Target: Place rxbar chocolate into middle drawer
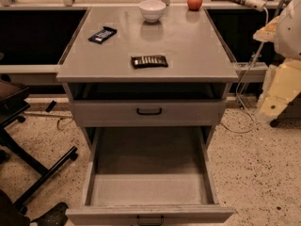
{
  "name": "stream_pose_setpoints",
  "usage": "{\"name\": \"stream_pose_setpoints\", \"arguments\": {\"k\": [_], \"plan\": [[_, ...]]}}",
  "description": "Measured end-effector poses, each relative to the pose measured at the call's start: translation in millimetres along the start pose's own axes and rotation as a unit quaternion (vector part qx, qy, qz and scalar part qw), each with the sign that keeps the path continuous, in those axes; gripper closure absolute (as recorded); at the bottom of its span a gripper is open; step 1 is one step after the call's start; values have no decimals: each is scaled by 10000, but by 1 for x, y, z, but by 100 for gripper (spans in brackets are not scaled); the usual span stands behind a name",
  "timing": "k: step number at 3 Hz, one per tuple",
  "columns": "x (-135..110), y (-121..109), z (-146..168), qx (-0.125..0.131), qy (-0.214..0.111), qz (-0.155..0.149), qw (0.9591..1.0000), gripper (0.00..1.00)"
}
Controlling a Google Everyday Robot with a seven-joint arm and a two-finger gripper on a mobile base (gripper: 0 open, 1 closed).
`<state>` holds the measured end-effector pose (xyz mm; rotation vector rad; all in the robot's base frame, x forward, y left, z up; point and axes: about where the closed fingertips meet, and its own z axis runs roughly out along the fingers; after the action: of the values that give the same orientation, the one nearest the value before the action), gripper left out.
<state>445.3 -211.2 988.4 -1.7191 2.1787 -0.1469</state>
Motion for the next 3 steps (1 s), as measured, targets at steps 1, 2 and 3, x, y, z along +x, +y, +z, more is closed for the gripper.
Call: {"name": "stream_pose_setpoints", "arguments": {"k": [1, 2, 3], "plan": [[-23, -36, 15, 298, -99, -450, 9985, 0], [-52, -88, 46, 570, -209, -833, 9947, 0], [-85, -138, 97, 472, -497, -967, 9929, 0]]}}
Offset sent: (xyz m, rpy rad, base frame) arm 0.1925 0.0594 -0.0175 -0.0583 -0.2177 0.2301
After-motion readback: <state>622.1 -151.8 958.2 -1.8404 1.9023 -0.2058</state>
